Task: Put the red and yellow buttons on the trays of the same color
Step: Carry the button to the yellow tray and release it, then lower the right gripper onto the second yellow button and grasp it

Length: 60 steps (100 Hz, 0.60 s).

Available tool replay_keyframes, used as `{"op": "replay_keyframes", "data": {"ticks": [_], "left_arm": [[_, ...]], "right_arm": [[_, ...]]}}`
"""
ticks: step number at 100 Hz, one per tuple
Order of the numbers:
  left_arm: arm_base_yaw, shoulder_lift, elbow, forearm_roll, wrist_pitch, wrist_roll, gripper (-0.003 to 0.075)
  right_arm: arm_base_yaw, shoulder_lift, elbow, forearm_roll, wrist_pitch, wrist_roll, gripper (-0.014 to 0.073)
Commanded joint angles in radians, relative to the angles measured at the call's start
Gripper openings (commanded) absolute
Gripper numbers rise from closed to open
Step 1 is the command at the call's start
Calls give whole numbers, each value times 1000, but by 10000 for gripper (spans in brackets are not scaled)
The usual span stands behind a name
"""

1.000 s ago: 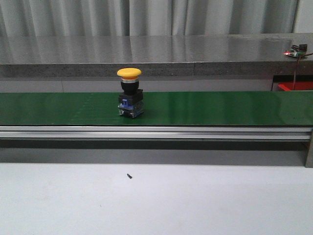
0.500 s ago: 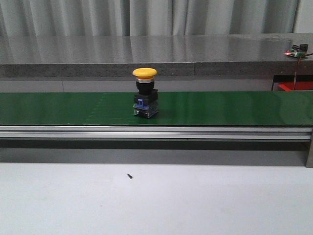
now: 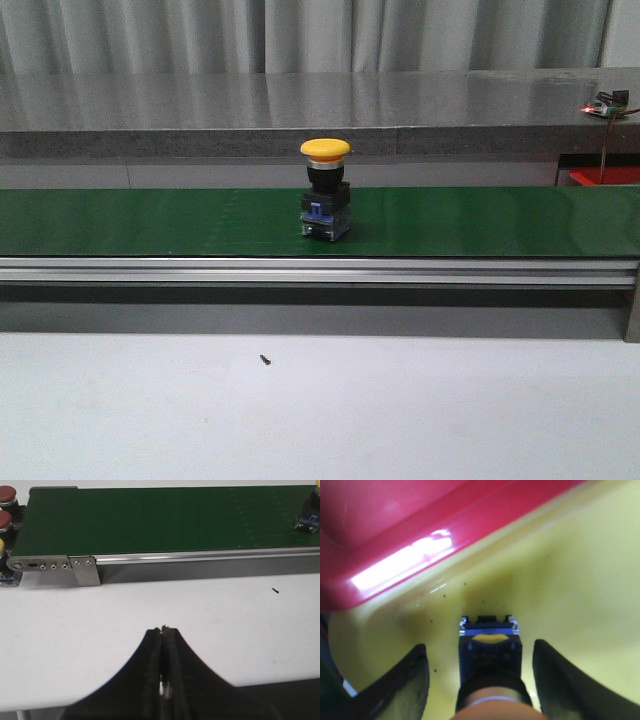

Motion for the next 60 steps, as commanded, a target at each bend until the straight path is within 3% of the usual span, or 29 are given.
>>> {"op": "replay_keyframes", "data": {"ticks": [1,60], "left_arm": [[-6,11,-25,-13,-60,0,-20],[-6,11,-25,-13,-60,0,-20]], "right_arm": [[-5,-60,-23,4,-12,-13,476],[32,-349,-23,-4,96,-39,476]]}}
